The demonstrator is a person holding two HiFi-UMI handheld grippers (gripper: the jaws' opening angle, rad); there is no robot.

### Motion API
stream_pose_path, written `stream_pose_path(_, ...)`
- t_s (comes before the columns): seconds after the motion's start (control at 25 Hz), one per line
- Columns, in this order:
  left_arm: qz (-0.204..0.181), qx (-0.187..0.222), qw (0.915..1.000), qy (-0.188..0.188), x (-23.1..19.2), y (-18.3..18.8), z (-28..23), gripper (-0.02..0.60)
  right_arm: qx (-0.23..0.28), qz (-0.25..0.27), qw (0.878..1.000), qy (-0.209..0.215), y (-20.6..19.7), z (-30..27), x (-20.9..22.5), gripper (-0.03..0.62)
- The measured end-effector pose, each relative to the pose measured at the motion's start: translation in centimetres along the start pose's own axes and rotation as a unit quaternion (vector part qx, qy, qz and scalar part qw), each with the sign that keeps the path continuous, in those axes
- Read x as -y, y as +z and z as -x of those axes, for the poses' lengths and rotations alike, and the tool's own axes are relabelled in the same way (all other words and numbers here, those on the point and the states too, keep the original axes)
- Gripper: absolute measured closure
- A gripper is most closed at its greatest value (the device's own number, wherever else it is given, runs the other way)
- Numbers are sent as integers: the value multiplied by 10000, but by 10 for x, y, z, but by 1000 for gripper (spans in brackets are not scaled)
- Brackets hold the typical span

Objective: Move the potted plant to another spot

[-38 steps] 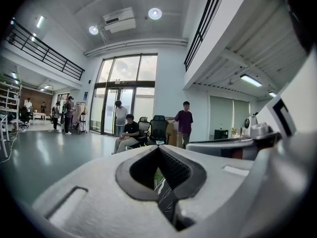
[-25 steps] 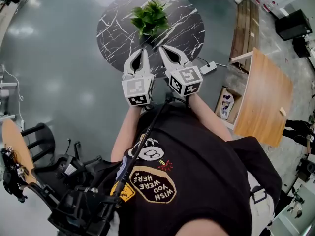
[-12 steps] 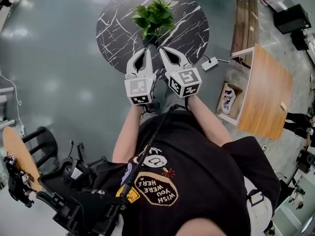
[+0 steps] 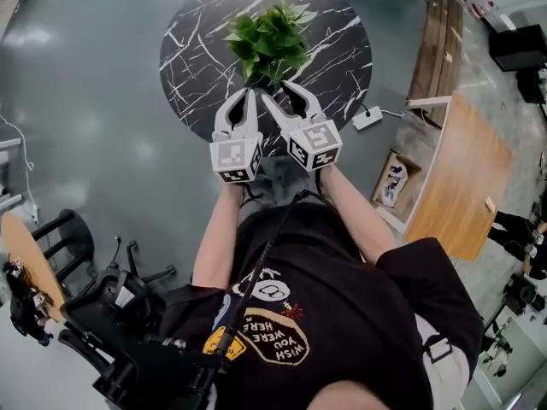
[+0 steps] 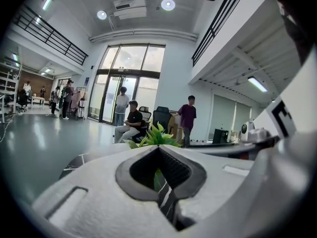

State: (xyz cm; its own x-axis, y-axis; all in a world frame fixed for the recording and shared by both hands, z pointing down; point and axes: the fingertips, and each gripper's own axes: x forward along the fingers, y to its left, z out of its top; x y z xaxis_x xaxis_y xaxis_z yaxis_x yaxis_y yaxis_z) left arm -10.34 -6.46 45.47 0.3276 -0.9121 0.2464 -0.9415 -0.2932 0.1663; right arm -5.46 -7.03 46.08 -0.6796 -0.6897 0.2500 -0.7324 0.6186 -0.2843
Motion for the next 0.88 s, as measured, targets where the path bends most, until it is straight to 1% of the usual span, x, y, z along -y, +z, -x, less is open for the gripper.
stream_pose_path(0.12, -28, -36, 9997, 254, -14, -13, -19, 578, -128, 241, 9996, 52, -41, -18, 29, 302)
stream_pose_path(0.2, -80, -70, 9993, 359, -24, -21, -29, 578, -272, 386, 9989, 5, -75, -29, 47, 253)
stream_pose_path(0.32, -123, -210, 9985, 499, -40, -43, -44, 578, -620, 361, 9970, -272, -126, -50, 75, 217)
stream_pose_path(0.4, -101, -303, 9976, 608, -53, -60, -54, 578, -800, 401, 9948, -489, -149, -69, 92, 214)
stream_pose_path(0.52, -29, -424, 9968, 682, -72, -82, -70, 578, -877, 490, 9926, -678, -166, -101, 110, 209)
stream_pose_path(0.64, 14, -591, 9955, 741, -89, -103, -83, 578, -876, 412, 9919, -823, -175, -127, 124, 207)
stream_pose_path(0.72, 42, -628, 9949, 790, -100, -109, -91, 578, -859, 328, 9920, -865, -178, -144, 131, 192)
stream_pose_path(0.76, 65, -619, 9948, 804, -105, -109, -94, 578, -861, 316, 9920, -870, -178, -153, 133, 167)
stream_pose_path(0.88, 98, -593, 9952, 769, -114, -108, -101, 578, -855, 417, 9922, -810, -176, -174, 134, 142)
